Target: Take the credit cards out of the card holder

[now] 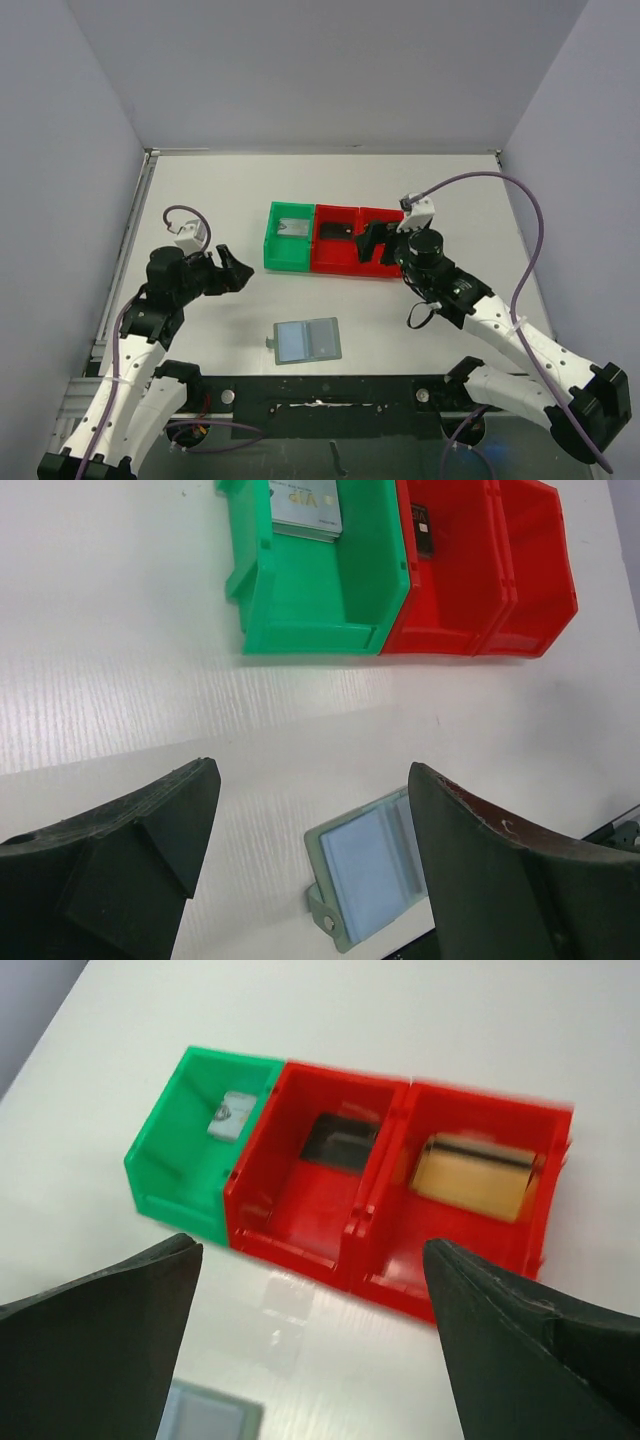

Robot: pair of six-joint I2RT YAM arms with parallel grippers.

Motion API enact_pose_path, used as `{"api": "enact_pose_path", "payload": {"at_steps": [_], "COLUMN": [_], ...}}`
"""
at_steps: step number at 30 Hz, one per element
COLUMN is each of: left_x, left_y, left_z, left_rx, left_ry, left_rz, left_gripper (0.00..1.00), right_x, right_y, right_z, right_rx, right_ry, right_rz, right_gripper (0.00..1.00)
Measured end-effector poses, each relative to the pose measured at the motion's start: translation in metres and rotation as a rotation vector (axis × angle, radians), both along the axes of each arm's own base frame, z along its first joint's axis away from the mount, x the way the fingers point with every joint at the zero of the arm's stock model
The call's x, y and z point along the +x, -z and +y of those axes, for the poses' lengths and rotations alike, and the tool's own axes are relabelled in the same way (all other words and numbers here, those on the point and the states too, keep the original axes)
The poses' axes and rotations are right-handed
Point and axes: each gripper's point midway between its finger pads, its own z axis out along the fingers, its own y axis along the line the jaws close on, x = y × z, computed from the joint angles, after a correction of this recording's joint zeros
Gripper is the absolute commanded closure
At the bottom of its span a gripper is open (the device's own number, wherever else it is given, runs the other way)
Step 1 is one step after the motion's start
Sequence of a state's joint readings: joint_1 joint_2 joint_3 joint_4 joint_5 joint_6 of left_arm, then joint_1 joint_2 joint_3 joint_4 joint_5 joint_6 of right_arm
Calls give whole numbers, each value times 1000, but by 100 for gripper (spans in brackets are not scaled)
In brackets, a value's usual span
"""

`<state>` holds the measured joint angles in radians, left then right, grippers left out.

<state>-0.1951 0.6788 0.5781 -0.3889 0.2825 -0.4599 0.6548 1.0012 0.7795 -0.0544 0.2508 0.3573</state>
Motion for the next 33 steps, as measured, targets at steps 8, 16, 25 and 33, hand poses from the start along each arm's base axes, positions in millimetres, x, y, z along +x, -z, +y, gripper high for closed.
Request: {"api": "enact_pose_path", "payload": {"at_steps": [8,16,25,33], "left_x": [-4,-41,-104,-105], "left_y": [-4,5,55,104], "left_z": [-18,-83,-132,-112], "left_rx": [-63,-183,-116,-47], "left_ry": [96,302,405,186], "left_rz": [7,110,298,443], "left_gripper": [28,32,50,54], "right_x": [-47,-83,-128,-142], "right_y": [80,132,164,182], "right_z": [-10,13,61,76], "right_rx": [324,398,314,275], "right_ry": [178,143,29,42], "right_rz": [379,623,763,829], "right_gripper": [2,10,29,38]}}
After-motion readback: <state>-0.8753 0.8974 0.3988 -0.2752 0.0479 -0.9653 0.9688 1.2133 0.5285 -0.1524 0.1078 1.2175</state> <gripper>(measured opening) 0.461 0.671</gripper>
